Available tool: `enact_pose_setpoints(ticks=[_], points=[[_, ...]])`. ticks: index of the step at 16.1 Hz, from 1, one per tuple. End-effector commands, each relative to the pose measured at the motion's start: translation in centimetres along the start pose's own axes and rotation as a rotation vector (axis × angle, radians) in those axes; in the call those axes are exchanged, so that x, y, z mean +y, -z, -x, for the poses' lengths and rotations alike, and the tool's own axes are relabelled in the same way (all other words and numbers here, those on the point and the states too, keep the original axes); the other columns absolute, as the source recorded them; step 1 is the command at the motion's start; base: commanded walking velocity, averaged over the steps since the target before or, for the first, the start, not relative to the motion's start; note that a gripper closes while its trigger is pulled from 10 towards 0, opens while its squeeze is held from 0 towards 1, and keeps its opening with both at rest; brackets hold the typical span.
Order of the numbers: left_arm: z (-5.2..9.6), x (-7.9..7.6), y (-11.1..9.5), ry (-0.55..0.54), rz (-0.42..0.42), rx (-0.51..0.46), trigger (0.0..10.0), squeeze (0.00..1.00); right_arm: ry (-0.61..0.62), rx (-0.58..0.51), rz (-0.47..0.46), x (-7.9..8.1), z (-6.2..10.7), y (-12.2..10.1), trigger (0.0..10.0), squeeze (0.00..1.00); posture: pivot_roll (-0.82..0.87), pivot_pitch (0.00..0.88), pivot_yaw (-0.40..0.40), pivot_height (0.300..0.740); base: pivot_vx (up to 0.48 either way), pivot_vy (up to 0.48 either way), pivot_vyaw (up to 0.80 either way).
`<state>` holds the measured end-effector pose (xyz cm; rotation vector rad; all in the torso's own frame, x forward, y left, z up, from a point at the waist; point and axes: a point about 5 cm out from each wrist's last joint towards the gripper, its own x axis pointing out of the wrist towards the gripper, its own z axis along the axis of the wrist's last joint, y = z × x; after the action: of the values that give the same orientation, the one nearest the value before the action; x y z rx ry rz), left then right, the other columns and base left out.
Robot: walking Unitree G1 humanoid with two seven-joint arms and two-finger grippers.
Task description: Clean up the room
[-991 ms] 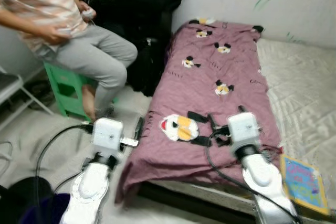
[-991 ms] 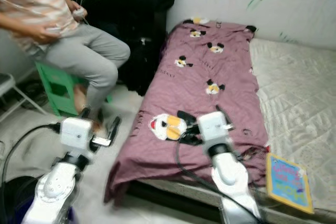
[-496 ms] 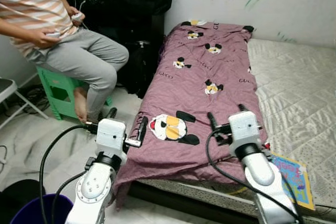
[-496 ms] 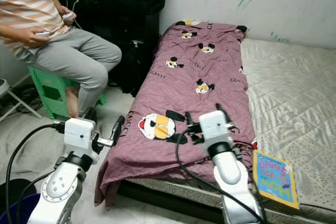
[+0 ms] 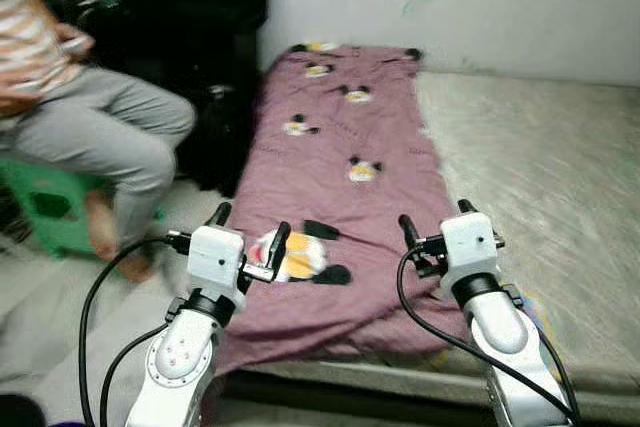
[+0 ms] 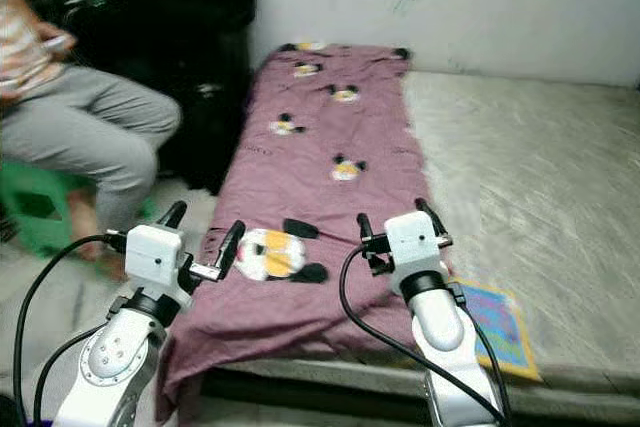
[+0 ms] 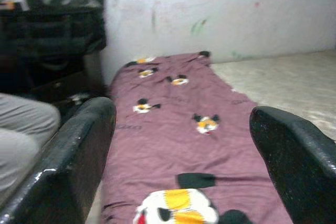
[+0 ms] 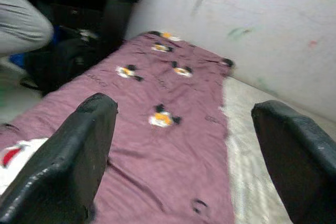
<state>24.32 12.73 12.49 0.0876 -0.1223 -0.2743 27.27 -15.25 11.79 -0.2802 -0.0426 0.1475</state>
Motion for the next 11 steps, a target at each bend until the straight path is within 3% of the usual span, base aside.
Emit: enact_pose_setpoints(ticks=[1,5,11], points=[[0.00,0.34,-0.14,0.000,-0.010,-0.008,10.0,0.00,-0.015,-0.015,-0.004,0.44,-0.33,-0.36,10.0,0.00,0.00,0.000,-0.007,0.740,0.330,0.000,0.00],[-0.05,0.28,-0.02,-0.001,-0.008,0.003,10.0,0.00,-0.012,-0.017,-0.004,0.45,-0.39,-0.39,10.0,0.00,0.00,0.000,-0.005,0.740,0.304,0.000,0.00],[-0.15,0.61,0.28,-0.032,-0.023,0.026,10.0,0.00,-0.005,-0.009,-0.005,0.47,-0.46,-0.31,10.0,0.00,0.00,0.000,-0.002,0.740,0.000,0.000,0.00]])
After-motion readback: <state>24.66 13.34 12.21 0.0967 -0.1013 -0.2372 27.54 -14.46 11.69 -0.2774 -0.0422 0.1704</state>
